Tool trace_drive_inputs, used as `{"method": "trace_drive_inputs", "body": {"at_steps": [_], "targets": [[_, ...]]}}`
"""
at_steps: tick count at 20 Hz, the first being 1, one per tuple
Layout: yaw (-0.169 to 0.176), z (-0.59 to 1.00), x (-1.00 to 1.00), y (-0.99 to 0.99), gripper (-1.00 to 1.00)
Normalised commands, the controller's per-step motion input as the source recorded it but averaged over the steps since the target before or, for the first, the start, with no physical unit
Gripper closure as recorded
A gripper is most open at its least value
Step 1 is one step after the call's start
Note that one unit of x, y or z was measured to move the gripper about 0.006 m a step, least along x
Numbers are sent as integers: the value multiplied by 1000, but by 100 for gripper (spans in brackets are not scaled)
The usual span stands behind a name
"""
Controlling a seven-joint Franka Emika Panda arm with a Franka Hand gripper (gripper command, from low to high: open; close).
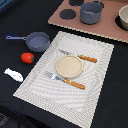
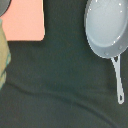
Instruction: Place the pan onto the stove and place the fish and sausage into the pan.
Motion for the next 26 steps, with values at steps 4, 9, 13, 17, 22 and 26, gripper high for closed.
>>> {"method": "trace_drive_inputs", "body": {"at_steps": [4,9,13,17,22,26], "targets": [[0,-44,3,-28,-100],[-2,-172,0,-151,-100],[-3,-281,-1,-509,-100],[-14,-287,-7,-680,-100],[-39,-277,-2,-634,-100],[-72,-395,-42,-670,-100]]}}
